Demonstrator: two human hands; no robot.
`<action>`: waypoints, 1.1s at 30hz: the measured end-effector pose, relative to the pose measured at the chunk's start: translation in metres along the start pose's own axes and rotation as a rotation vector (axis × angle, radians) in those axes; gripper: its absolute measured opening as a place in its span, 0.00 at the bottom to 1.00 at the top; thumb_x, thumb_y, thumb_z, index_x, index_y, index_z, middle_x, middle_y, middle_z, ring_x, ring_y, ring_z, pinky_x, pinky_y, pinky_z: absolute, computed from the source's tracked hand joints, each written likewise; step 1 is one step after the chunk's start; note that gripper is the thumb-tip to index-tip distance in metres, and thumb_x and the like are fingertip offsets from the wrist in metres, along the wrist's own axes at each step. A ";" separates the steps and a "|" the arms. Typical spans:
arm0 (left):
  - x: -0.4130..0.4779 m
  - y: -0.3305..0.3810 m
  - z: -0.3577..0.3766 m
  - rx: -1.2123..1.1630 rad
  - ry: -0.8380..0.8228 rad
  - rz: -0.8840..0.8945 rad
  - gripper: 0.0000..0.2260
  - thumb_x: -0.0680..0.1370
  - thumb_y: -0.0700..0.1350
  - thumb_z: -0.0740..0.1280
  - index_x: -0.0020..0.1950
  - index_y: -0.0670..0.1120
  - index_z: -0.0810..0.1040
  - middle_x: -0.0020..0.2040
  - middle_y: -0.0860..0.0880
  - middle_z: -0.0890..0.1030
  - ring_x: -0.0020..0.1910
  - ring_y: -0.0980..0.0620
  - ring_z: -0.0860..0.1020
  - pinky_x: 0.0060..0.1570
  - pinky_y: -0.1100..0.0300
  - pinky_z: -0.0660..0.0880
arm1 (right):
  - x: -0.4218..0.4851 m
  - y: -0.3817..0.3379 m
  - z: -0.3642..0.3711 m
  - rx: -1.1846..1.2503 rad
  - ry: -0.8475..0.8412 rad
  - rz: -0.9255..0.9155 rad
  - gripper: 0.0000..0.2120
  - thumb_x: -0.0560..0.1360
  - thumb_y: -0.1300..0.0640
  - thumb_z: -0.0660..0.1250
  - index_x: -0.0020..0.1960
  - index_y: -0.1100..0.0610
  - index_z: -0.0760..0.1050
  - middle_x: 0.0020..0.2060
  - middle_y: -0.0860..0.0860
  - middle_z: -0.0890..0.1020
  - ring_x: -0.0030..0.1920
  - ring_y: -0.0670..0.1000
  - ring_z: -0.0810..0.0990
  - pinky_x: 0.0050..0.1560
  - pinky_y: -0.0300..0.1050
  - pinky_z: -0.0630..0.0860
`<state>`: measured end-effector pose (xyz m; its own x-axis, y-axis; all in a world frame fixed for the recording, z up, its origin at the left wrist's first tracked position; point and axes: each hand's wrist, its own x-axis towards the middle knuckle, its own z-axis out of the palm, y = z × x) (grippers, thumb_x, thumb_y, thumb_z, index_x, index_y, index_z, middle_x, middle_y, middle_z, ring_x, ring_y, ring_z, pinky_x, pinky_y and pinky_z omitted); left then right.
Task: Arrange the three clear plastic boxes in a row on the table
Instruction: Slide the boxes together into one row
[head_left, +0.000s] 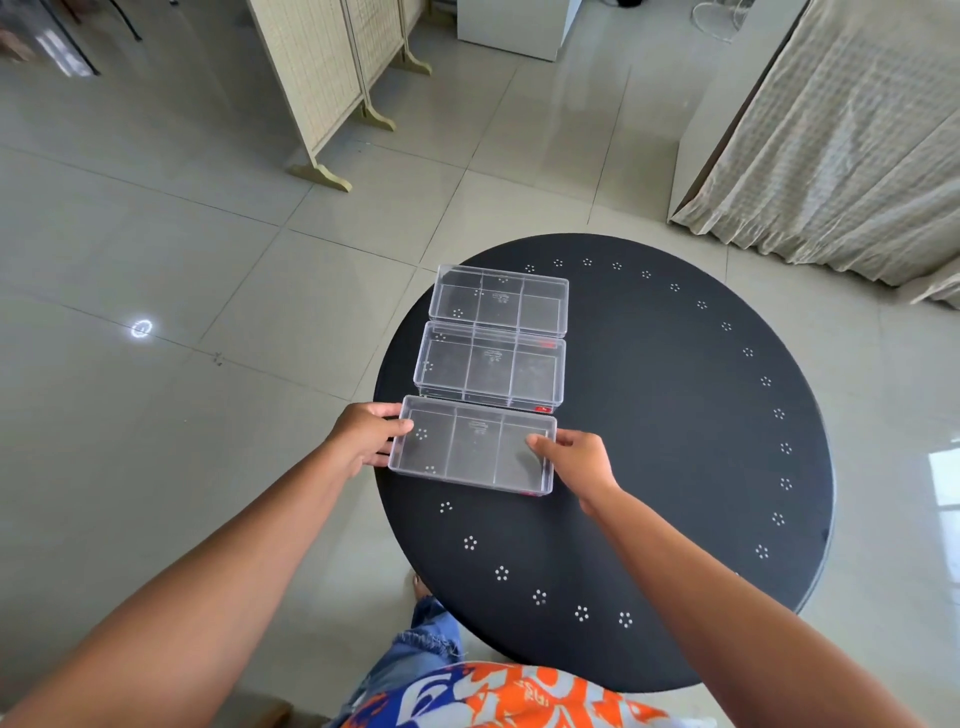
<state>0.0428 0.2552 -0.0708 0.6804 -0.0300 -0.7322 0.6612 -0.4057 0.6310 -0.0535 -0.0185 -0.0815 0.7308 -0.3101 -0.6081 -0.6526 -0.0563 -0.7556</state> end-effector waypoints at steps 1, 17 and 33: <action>0.000 0.001 0.000 0.000 0.002 0.000 0.18 0.75 0.41 0.72 0.65 0.48 0.79 0.41 0.51 0.85 0.35 0.53 0.84 0.33 0.59 0.78 | 0.001 -0.001 0.000 0.003 0.004 0.000 0.04 0.72 0.53 0.75 0.39 0.49 0.84 0.35 0.41 0.87 0.37 0.40 0.85 0.40 0.34 0.76; 0.005 0.007 0.006 -0.017 0.021 0.007 0.19 0.76 0.41 0.72 0.67 0.47 0.77 0.45 0.47 0.83 0.38 0.50 0.82 0.39 0.56 0.80 | 0.007 0.001 0.000 0.046 0.033 -0.010 0.06 0.75 0.51 0.72 0.40 0.49 0.84 0.36 0.42 0.87 0.39 0.42 0.86 0.43 0.37 0.79; 0.009 0.007 0.006 -0.001 0.003 0.008 0.20 0.75 0.43 0.72 0.67 0.47 0.77 0.47 0.46 0.84 0.40 0.47 0.83 0.44 0.53 0.80 | 0.010 0.002 0.000 0.033 0.045 0.001 0.05 0.75 0.50 0.72 0.42 0.49 0.84 0.36 0.43 0.87 0.42 0.45 0.86 0.46 0.40 0.79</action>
<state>0.0515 0.2472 -0.0744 0.6863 -0.0303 -0.7267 0.6563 -0.4046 0.6368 -0.0470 -0.0222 -0.0889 0.7201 -0.3528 -0.5974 -0.6455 -0.0251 -0.7633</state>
